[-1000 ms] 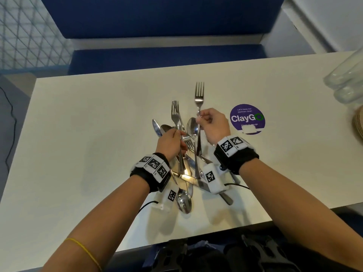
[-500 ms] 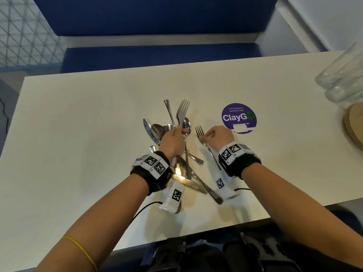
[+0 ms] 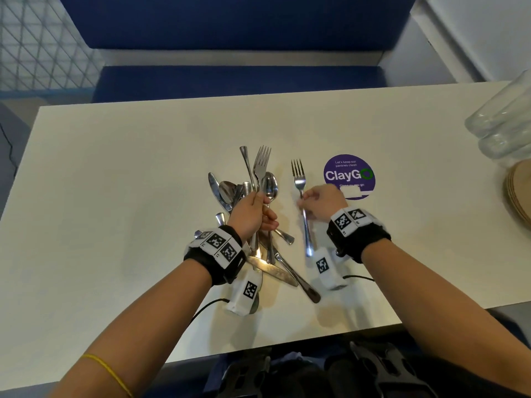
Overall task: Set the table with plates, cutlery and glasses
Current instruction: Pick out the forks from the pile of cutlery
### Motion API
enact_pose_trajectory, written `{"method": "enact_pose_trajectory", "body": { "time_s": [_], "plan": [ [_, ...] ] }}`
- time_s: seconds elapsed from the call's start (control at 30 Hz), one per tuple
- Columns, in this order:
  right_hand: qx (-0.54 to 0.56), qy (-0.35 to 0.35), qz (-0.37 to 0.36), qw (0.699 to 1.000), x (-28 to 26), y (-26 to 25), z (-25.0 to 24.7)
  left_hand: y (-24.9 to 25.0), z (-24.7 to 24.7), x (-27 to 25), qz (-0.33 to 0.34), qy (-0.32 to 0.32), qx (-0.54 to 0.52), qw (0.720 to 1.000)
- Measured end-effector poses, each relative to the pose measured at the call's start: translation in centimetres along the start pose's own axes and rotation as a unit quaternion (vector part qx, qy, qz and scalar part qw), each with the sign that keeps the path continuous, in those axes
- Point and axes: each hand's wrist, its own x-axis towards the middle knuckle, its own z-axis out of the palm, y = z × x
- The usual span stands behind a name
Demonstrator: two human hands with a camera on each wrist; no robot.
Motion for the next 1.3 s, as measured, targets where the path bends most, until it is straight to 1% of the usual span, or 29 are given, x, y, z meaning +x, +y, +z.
{"method": "enact_pose_trajectory", "body": {
  "time_s": [0.03, 0.1, 0.13, 0.2, 0.27, 0.33, 0.37, 0.47, 0.53, 0.67, 0.77, 0.87, 0.93, 1.03, 1.1, 1.17, 1.23, 1.3],
  "plan": [
    [0.066, -0.012, -0.017, 0.998, -0.1, -0.9, 0.0, 0.1, 0.0, 0.0, -0.002, 0.001, -0.011, 1.0],
    [0.136, -0.046, -0.056, 0.988, -0.1, -2.9, 0.8, 0.3, -0.1, 0.0, 0.007, 0.002, -0.024, 1.0],
    [0.145, -0.062, -0.07, 0.985, -0.2, -3.8, 1.5, 0.4, -0.1, 0.0, 0.015, 0.001, -0.025, 1.0],
    [0.13, -0.087, -0.089, 0.984, -0.2, -5.3, 3.0, 0.7, -0.3, 0.0, 0.024, 0.009, -0.029, 0.999],
    [0.106, -0.102, -0.101, 0.984, 0.0, -6.2, 4.1, 0.9, -0.7, 0.1, 0.021, 0.041, -0.042, 0.998],
    [0.064, -0.098, -0.12, 0.986, 0.5, -6.8, 4.5, 0.8, -1.5, 0.3, 0.007, 0.07, -0.064, 0.995],
    [0.039, -0.083, -0.133, 0.987, 0.9, -7.2, 4.6, 0.8, -2.0, 0.5, 0.0, 0.078, -0.073, 0.994],
    [-0.037, -0.005, -0.143, 0.989, 2.7, -8.2, 4.6, 0.8, -3.6, 0.7, -0.007, 0.076, -0.092, 0.993],
    [-0.133, 0.02, -0.134, 0.982, 4.2, -8.8, 4.7, 1.0, -4.8, 0.8, -0.014, 0.079, -0.085, 0.993],
    [-0.28, -0.007, -0.109, 0.954, 6.3, -9.6, 6.0, 1.2, -6.8, 1.0, -0.017, 0.076, -0.069, 0.995],
    [-0.332, -0.017, -0.093, 0.939, 7.1, -9.7, 7.1, 1.1, -8.0, 1.4, -0.02, 0.076, -0.045, 0.996],
    [-0.334, -0.011, -0.071, 0.94, 7.3, -9.7, 7.8, 1.0, -8.7, 1.8, -0.022, 0.078, -0.026, 0.996],
    [-0.324, -0.019, -0.058, 0.944, 7.3, -9.7, 7.9, 0.9, -8.9, 2.0, -0.02, 0.075, -0.017, 0.997],
    [-0.269, -0.028, -0.05, 0.961, 7.2, -9.9, 7.6, 1.0, -8.8, 2.0, -0.017, 0.071, -0.002, 0.997],
    [-0.236, -0.023, -0.072, 0.969, 7.0, -10.0, 7.3, 1.0, -8.7, 2.1, -0.015, 0.077, -0.001, 0.997],
    [-0.194, -0.011, -0.113, 0.975, 6.6, -10.1, 7.1, 1.1, -8.7, 2.1, -0.006, 0.093, 0.011, 0.996],
    [-0.147, 0.001, -0.162, 0.976, 6.0, -10.3, 6.9, 1.4, -8.7, 2.1, 0.015, 0.124, 0.022, 0.992],
    [-0.14, 0.009, -0.201, 0.969, 5.5, -10.6, 6.5, 2.0, -8.8, 2.0, 0.025, 0.169, 0.012, 0.985]
  ]
}}
